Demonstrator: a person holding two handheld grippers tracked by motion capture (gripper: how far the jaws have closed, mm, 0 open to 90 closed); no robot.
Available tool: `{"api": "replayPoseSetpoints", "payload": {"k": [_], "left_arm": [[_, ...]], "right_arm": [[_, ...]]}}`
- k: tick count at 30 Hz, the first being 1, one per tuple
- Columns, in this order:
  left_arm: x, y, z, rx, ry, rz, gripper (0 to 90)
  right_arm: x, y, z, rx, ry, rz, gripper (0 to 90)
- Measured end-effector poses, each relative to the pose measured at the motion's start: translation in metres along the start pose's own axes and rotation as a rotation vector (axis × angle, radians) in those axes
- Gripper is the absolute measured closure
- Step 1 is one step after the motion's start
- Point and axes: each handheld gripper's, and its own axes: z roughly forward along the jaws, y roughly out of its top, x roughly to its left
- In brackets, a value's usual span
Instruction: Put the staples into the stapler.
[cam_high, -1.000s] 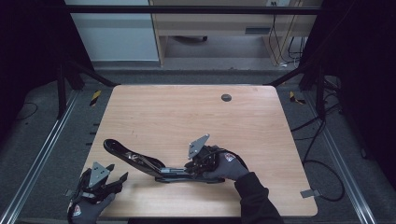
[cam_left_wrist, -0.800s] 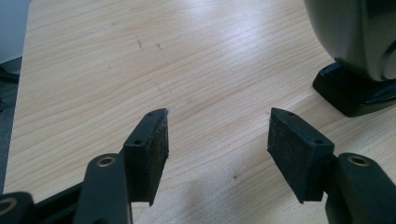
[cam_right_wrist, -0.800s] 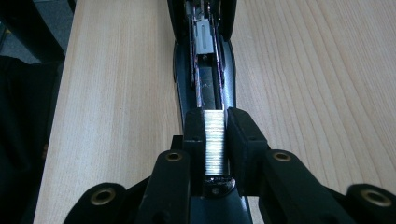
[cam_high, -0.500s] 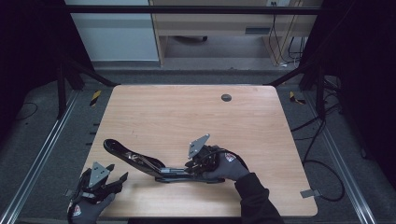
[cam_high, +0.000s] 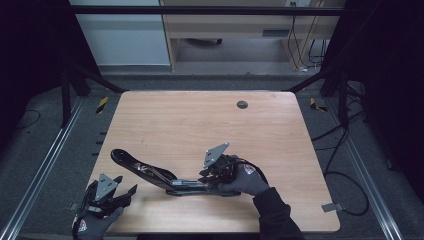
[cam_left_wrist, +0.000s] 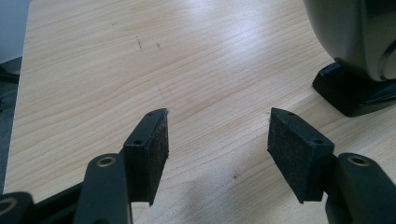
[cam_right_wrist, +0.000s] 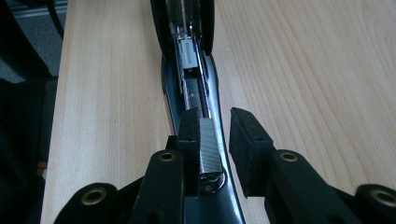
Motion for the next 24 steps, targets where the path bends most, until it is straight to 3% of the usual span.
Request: {"api": "replayPoseSetpoints", "payload": {"k": [7,10,13,18,24], "left_arm": [[0.000,0.000,0.000,0.001,0.001,0.001,38.3],[0.000,0.000,0.000,0.001,0.001,0.001,38.3],[0.000,0.000,0.000,0.003,0.002,0.002,38.3],[0.000,0.000,0.000,0.004,0.001,0.002,38.3],[0.000,0.000,0.000,0.003,0.000,-0.001,38.3]], "right_arm": [[0.005,-0.002,-0.013,-0.051,-0.044,0.058,71.5],[0.004,-0.004,-0.015,-0.038,-0.038,0.077,69.0],[0.005,-0.008,-0.017,-0.018,-0.059,0.102,60.2],[0.005,-0.010,-0.017,-0.013,-0.067,0.102,56.7],[0.004,-0.005,-0.005,0.026,-0.051,0.079,61.2]]}}
